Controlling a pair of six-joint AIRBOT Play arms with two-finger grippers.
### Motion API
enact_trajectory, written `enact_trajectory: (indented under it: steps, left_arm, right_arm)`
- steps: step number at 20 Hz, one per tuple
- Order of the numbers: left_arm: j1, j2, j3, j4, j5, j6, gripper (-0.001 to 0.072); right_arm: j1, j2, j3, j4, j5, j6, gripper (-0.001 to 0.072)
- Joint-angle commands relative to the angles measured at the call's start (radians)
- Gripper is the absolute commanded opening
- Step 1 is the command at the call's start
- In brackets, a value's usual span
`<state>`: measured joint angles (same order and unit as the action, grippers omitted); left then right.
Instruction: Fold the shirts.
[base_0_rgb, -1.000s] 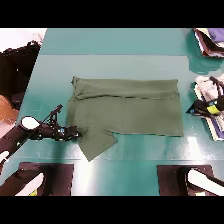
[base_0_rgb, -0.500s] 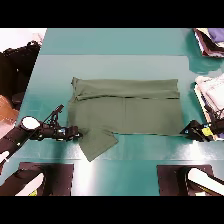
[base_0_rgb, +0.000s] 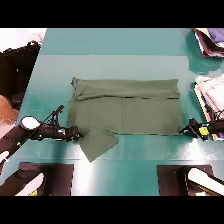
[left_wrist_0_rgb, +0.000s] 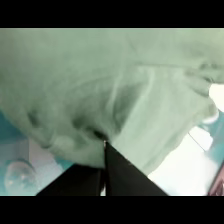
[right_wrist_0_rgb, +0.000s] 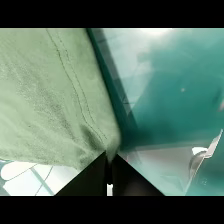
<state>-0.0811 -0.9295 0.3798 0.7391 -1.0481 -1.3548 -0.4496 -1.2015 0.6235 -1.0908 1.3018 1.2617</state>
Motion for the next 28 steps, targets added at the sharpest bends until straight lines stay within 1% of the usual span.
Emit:
enact_trajectory:
  steps: [1,4,6,7,9,10,11,14,16,18,21,23,26,28]
  left_arm:
    - [0.000,0.023,0.021,0.020,-0.096,-0.005,0.0023]
    - [0.000,0.169,0.023,0.045,-0.143,-0.091,0.0023]
    - [0.000,0.298,0.023,0.092,-0.244,-0.174,0.0023]
    - [0.000,0.364,0.023,0.096,-0.314,-0.214,0.0024]
    - [0.000,0.467,0.028,0.062,-0.433,-0.297,0.0026]
    - [0.000,0.495,0.043,0.040,-0.450,-0.313,0.0026]
    - [0.000,0.505,0.072,0.038,-0.431,-0.326,0.0026]
    - [0.000,0.444,0.198,0.083,-0.265,-0.320,0.0025]
    - [0.000,0.328,0.287,0.149,-0.148,-0.280,0.0026]
    - [0.005,0.172,0.370,0.182,-0.050,-0.230,0.0026]
    - [0.040,-0.055,0.473,0.183,0.028,-0.179,0.0027]
    - [0.068,-0.180,0.521,0.183,0.069,-0.174,0.0027]
    - [0.089,-0.310,0.577,0.177,0.176,-0.156,0.0027]
    - [0.089,-0.362,0.606,0.168,0.224,-0.156,0.0027]
  right_arm:
    - [0.001,0.051,0.001,-0.030,0.084,-0.023,0.0015]
    - [0.001,0.196,0.001,-0.126,0.159,-0.022,0.0015]
    - [0.001,0.304,0.001,-0.187,0.206,-0.022,0.0015]
    - [0.001,0.362,0.001,-0.208,0.235,-0.022,0.0015]
    - [0.001,0.459,0.002,-0.219,0.272,-0.018,0.0015]
    - [0.001,0.484,0.012,-0.217,0.272,0.023,0.0015]
    - [0.001,0.487,0.034,-0.203,0.271,0.067,0.0015]
    - [0.061,0.386,0.171,-0.134,0.263,0.069,0.0015]
    - [0.136,0.285,0.283,-0.135,0.201,0.087,0.0015]
    - [0.199,0.164,0.404,-0.134,0.161,0.095,0.0015]
    - [0.279,-0.042,0.591,-0.133,0.125,0.095,0.0015]
    - [0.314,-0.172,0.703,-0.132,0.113,0.100,0.0015]
    - [0.344,-0.331,0.835,-0.131,0.105,0.103,0.0017]
    - [0.355,-0.417,0.901,-0.129,0.108,0.103,0.0018]
